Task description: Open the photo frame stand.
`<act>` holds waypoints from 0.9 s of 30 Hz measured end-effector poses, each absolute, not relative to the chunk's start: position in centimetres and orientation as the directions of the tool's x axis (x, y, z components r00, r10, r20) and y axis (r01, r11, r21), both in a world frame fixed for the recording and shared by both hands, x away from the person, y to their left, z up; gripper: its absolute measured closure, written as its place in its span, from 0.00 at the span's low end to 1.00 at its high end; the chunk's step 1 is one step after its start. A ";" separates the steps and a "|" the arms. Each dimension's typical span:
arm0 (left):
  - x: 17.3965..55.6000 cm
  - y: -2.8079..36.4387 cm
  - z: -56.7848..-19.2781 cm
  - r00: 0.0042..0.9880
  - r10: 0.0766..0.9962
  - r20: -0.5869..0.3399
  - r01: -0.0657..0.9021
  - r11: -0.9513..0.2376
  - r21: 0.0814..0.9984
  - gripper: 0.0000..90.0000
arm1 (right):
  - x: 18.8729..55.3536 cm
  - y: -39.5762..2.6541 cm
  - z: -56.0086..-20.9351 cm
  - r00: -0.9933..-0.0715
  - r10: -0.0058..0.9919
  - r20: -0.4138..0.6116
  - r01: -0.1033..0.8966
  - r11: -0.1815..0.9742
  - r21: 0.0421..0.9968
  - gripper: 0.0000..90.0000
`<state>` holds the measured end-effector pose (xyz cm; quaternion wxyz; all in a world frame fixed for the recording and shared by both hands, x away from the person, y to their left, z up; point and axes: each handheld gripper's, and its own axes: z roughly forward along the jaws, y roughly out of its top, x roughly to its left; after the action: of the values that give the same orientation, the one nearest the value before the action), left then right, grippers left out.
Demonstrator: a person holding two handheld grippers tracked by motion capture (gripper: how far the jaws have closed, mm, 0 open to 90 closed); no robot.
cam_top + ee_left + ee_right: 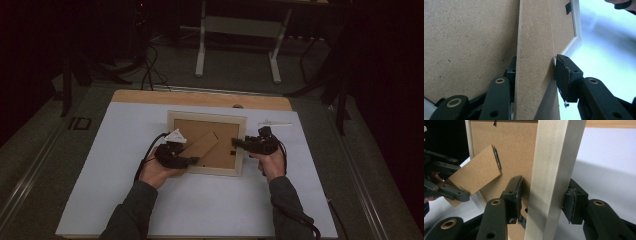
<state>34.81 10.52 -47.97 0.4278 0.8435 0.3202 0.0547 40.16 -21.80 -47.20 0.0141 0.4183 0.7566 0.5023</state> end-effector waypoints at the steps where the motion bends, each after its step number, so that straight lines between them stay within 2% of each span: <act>1: 34.8 10.5 -47.9 0.788 0.591 -0.172 0.488 -0.430 0.760 0.68 | 40.2 -21.8 -47.1 -0.651 0.650 0.392 0.613 0.146 0.777 0.60; 7: 34.7 10.2 -47.8 0.784 0.602 -0.150 0.474 -0.424 0.772 0.68 | 40.1 -21.8 -46.6 -0.655 0.661 0.366 0.596 0.153 0.788 0.61; 12: 34.5 9.8 -47.6 0.777 0.623 -0.086 0.444 -0.446 0.777 0.71 | 40.2 -21.7 -46.4 -0.650 0.669 0.361 0.590 0.144 0.795 0.61; 27: 34.4 9.5 -47.2 0.743 0.668 -0.037 0.424 -0.427 0.799 0.75 | 40.3 -20.8 -45.2 -0.653 0.699 0.292 0.552 0.175 0.815 0.61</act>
<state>34.39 9.47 -47.22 0.4233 0.8321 0.3279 0.1444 40.33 -20.78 -45.22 0.0743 0.4096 0.7630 0.4945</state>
